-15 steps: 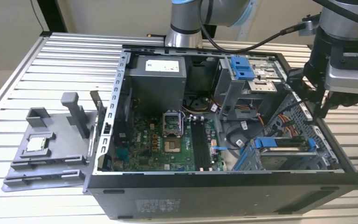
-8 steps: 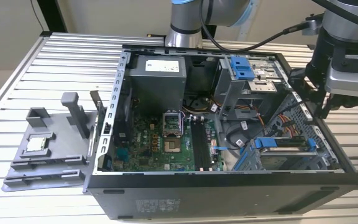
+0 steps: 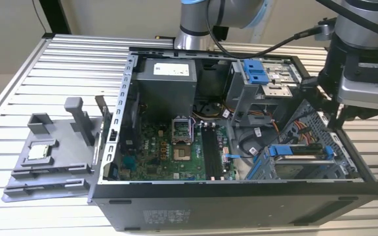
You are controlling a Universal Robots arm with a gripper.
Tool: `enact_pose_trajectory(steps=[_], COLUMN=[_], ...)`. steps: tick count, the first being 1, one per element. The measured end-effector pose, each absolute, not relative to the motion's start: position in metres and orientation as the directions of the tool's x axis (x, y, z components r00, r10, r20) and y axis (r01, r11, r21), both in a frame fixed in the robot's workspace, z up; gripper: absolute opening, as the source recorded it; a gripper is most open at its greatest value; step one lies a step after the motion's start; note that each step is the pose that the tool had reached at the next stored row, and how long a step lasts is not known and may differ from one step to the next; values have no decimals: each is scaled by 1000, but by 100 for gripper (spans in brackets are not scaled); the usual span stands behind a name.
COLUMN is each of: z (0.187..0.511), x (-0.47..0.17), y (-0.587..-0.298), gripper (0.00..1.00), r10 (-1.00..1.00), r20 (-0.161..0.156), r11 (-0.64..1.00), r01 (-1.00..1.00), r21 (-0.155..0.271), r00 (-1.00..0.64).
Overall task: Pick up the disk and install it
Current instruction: 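Insert the second disk wire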
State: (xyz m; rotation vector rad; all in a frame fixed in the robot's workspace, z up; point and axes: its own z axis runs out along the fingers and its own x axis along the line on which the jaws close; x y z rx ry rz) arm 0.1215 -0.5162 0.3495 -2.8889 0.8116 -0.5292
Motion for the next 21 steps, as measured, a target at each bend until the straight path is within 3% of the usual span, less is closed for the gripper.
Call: enact_pose_trajectory(steps=[21], z=[345], x=[98], y=[-517], gripper=[0], r10=[-624], r20=[306], r11=[-780], r01=[-600], r21=[-180], r00=[719])
